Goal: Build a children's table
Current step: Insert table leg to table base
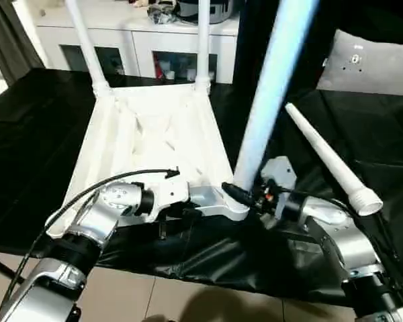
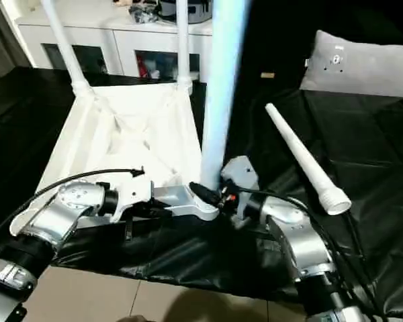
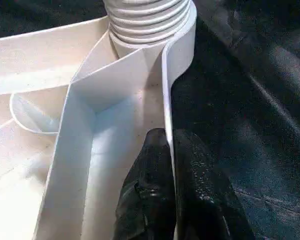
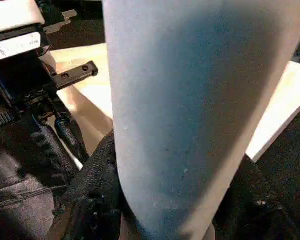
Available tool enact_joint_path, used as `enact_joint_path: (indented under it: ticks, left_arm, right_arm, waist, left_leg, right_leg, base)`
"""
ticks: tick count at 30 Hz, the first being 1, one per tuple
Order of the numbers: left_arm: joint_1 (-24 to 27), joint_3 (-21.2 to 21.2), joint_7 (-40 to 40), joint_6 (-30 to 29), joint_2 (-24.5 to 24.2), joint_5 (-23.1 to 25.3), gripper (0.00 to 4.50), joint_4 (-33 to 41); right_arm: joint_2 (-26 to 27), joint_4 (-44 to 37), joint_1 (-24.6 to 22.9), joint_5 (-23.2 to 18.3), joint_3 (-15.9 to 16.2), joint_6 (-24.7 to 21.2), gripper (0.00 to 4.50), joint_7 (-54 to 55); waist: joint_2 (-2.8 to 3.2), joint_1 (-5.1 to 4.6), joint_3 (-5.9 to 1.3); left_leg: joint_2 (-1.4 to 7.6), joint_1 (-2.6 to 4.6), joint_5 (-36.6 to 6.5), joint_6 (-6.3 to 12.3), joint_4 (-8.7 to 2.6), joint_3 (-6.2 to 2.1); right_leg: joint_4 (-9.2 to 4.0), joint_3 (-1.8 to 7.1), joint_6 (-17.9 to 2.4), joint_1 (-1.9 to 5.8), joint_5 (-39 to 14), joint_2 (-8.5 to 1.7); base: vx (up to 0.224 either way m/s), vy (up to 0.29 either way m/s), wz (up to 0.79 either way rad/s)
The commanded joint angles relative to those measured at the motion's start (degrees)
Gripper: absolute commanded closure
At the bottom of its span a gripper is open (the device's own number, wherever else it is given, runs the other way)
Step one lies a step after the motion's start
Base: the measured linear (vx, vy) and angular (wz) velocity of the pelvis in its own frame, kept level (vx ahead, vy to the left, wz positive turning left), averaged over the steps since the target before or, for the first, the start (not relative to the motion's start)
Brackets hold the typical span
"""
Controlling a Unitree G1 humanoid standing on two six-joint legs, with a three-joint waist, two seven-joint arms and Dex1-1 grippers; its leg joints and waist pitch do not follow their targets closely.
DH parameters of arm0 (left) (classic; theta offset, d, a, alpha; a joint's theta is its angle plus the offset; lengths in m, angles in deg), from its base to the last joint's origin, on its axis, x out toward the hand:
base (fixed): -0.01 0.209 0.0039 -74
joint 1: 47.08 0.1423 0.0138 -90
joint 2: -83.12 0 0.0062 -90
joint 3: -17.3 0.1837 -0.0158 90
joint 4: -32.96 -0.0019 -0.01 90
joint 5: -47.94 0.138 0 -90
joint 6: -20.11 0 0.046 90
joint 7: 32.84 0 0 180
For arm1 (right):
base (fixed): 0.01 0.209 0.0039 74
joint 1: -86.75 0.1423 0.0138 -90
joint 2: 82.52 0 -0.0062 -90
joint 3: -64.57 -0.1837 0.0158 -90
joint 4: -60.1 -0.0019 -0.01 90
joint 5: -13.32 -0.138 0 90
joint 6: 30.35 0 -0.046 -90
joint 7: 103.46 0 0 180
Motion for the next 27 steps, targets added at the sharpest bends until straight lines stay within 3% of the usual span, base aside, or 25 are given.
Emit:
enact_joint_path:
  ticks: [1,2,3,7,9,10,11,12,14,15,16,19,25,26,27]
  left_arm:
    - [-0.4,1.1,2.6,2.5,0.0,0.2,4.50,1.0]
    - [-0.7,1.2,3.1,2.6,0.0,0.1,4.50,0.8]
    - [-0.7,1.2,3.1,2.6,0.0,0.1,4.50,0.8]
    - [-4.2,1.8,5.1,4.1,1.2,0.1,4.50,-3.1]
    - [-5.3,1.7,5.2,4.3,1.6,0.1,4.50,-4.3]
    - [-5.8,1.7,5.2,4.4,1.8,0.2,4.50,-4.8]
    - [-6.7,1.7,5.2,4.7,2.1,0.3,4.50,-5.9]
    - [-7.9,1.6,5.1,5.1,2.4,0.5,4.50,-7.3]
    - [-8.6,1.5,5.1,5.3,2.5,0.6,4.50,-8.2]
    - [-9.4,1.4,5.2,5.6,2.6,0.7,4.50,-9.1]
    - [-9.4,1.4,5.2,5.6,2.6,0.7,4.50,-9.1]
    - [-10.2,1.0,5.3,6.5,2.6,0.9,4.50,-10.9]
    - [-10.2,0.5,4.9,6.8,2.3,0.8,4.50,-12.0]
    - [-10.3,0.4,4.7,7.0,2.3,0.7,4.50,-12.4]
    - [-10.3,0.4,4.7,7.0,2.3,0.7,4.50,-12.4]
  right_arm:
    - [-2.6,6.8,-1.8,5.2,2.4,-3.0,2.61,0.2]
    - [-3.0,6.7,-1.7,5.3,2.9,-3.3,2.61,-0.4]
    - [-3.0,6.7,-1.7,5.3,2.9,-3.3,2.61,-0.4]
    - [-3.0,8.0,-0.6,4.0,3.3,-7.6,2.61,-1.9]
    - [-2.6,8.4,-0.2,3.5,3.1,-8.6,2.61,-2.0]
    - [-2.5,8.5,-0.1,3.2,3.0,-8.9,2.61,-2.1]
    - [-2.3,8.9,0.2,3.1,2.9,-9.3,2.61,-1.9]
    - [-2.2,9.3,0.6,2.9,3.0,-9.8,2.61,-1.7]
    - [-2.1,9.5,0.8,2.8,3.2,-10.0,2.61,-1.5]
    - [-2.1,9.8,1.0,2.9,3.4,-10.1,2.61,-1.4]
    - [-2.1,9.8,1.0,2.9,3.4,-10.1,2.61,-1.4]
    - [-2.2,9.8,1.5,4.3,4.4,-9.3,2.61,-1.1]
    - [-2.1,8.9,1.6,4.9,4.9,-9.6,2.61,-1.0]
    - [-2.0,8.8,1.6,4.9,4.9,-9.8,2.61,-1.0]
    - [-2.0,8.8,1.6,4.9,4.9,-9.8,2.61,-1.0]
  waist:
    - [0.16,-0.33,-2.21]
    - [0.89,-0.41,-2.26]
    - [0.38,-0.74,-2.24]
    - [1.74,-1.06,-1.90]
    - [1.45,-1.14,-2.06]
    - [1.71,-1.06,-2.12]
    - [2.36,-0.97,-2.05]
    - [2.51,-1.03,-1.96]
    - [2.10,-0.98,-1.82]
    - [2.87,-0.91,-1.79]
    - [2.52,-1.06,-1.63]
    - [2.82,-1.17,-1.50]
    - [2.73,-1.27,-1.46]
    - [1.09,-1.38,-1.45]
    - [1.80,-1.12,-1.55]
  left_leg:
    - [4.39,1.30,-21.6,-1.24,-5.26,-2.12]
    - [4.43,1.44,-22.0,-1.47,-5.24,-2.27]
    - [4.42,1.33,-22.2,-1.50,-5.34,-2.19]
    - [4.26,2.10,-26.5,-2.17,-5.59,-2.32]
    - [4.26,2.10,-26.0,-2.07,-5.55,-2.32]
    - [4.33,2.02,-25.5,-2.08,-5.52,-2.41]
    - [4.40,2.02,-25.4,-2.09,-5.52,-2.40]
    - [4.29,2.26,-26.4,-2.22,-5.47,-2.40]
    - [4.30,2.27,-27.0,-2.25,-5.55,-2.38]
    - [4.36,2.34,-27.3,-2.45,-5.50,-2.55]
    - [4.33,2.31,-27.8,-2.42,-5.57,-2.43]
    - [4.40,2.44,-29.4,-2.71,-5.70,-2.74]
    - [4.50,2.38,-30.2,-2.83,-5.90,-2.82]
    - [4.50,2.28,-29.9,-2.45,-5.92,-2.65]
    - [4.45,2.18,-29.0,-2.34,-5.82,-2.84]
  right_leg:
    - [-5.53,3.00,-10.9,1.11,-17.5,-5.49]
    - [-5.43,3.01,-11.1,1.07,-17.3,-5.54]
    - [-5.52,2.96,-11.2,1.17,-16.4,-5.32]
    - [-6.01,2.81,-11.6,1.22,-18.6,-5.30]
    - [-6.04,2.95,-12.0,1.39,-18.5,-5.44]
    - [-5.89,2.98,-12.2,1.52,-18.2,-5.64]
    - [-5.99,3.01,-12.3,1.40,-18.4,-5.69]
    - [-6.14,2.93,-12.2,1.26,-19.6,-5.54]
    - [-6.35,2.97,-11.8,1.22,-21.3,-5.58]
    - [-6.33,3.03,-11.6,1.14,-22.3,-5.82]
    - [-6.65,2.99,-11.4,1.05,-23.3,-5.69]
    - [-6.83,3.00,-10.5,0.88,-26.0,-5.78]
    - [-6.84,3.07,-10.2,0.66,-26.7,-5.82]
    - [-7.10,3.10,-9.9,0.63,-27.4,-5.80]
    - [-6.69,3.19,-10.0,0.73,-27.3,-6.03]
  base:
    - [0.000,0.000,0.00]
    - [0.000,0.000,0.00]
    - [0.000,0.000,0.00]
    - [0.000,0.000,0.00]
    - [0.000,0.000,0.00]
    - [0.000,0.000,0.00]
    - [0.000,0.000,0.00]
    - [0.000,0.000,0.00]
    - [0.000,0.000,0.00]
    - [0.000,0.000,0.00]
    - [0.000,0.000,0.00]
    - [0.000,0.000,0.00]
    - [0.000,0.000,0.00]
    - [0.000,0.000,0.00]
    - [0.000,0.000,0.00]
